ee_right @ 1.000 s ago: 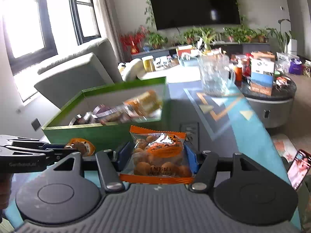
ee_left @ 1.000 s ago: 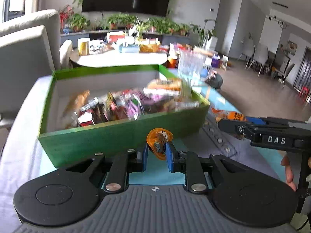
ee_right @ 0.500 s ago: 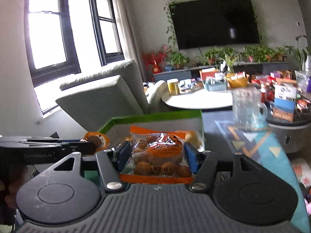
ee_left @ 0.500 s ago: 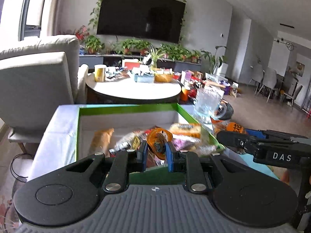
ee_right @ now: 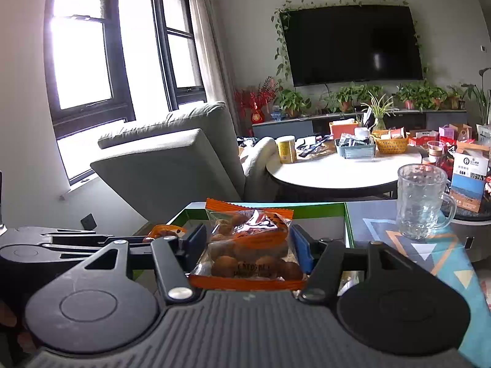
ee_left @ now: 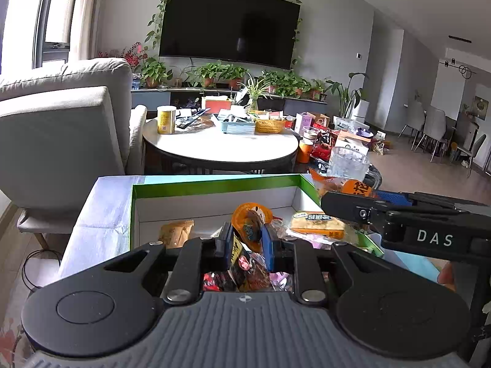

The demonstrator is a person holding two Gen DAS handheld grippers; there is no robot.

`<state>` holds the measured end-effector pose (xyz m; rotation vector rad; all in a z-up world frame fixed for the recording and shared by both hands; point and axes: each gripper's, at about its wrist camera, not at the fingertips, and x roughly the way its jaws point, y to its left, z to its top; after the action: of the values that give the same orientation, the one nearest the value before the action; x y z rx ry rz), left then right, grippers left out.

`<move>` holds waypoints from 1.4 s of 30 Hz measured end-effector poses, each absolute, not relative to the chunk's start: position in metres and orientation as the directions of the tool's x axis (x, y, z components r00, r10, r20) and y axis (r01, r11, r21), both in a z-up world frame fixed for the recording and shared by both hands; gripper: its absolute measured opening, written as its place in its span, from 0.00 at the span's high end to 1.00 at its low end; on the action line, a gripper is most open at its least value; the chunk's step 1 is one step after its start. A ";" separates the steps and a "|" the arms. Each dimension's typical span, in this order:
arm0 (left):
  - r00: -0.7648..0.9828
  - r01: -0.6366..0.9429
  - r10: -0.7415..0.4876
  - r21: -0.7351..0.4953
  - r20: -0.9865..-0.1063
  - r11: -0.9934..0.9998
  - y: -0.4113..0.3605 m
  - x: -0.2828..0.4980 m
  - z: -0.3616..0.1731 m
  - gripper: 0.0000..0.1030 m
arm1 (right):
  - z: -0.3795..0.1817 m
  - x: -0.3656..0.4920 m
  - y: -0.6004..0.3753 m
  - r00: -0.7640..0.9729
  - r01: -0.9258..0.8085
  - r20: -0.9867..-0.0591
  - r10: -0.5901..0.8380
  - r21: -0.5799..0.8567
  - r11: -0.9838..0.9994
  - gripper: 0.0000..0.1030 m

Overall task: Organize snacks
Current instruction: 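Lower both snacks into the box and open both tools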

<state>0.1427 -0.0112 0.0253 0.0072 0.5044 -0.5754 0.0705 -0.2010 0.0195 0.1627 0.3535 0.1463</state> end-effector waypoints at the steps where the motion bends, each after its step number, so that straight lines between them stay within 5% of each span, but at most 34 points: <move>1: 0.723 0.520 -0.517 -0.132 -0.459 0.844 -0.011 0.146 0.025 0.82 | 0.019 0.074 -0.201 0.927 -0.112 -0.333 0.170 0.187 0.976 0.62; 28: 0.720 0.468 -0.449 -0.108 -0.529 0.877 -0.024 0.202 -0.001 0.82 | -0.015 0.138 -0.198 0.864 -0.028 -0.482 0.145 0.242 0.970 0.61; 42: 0.707 0.448 -0.437 -0.126 -0.556 0.885 -0.014 0.191 -0.007 0.74 | -0.011 0.128 -0.190 0.871 -0.026 -0.473 0.132 0.225 0.974 0.61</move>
<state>0.1911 -0.0137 -0.0066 0.0190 0.6124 -0.4918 0.1278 -0.1897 -0.0106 0.2158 0.5072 0.0831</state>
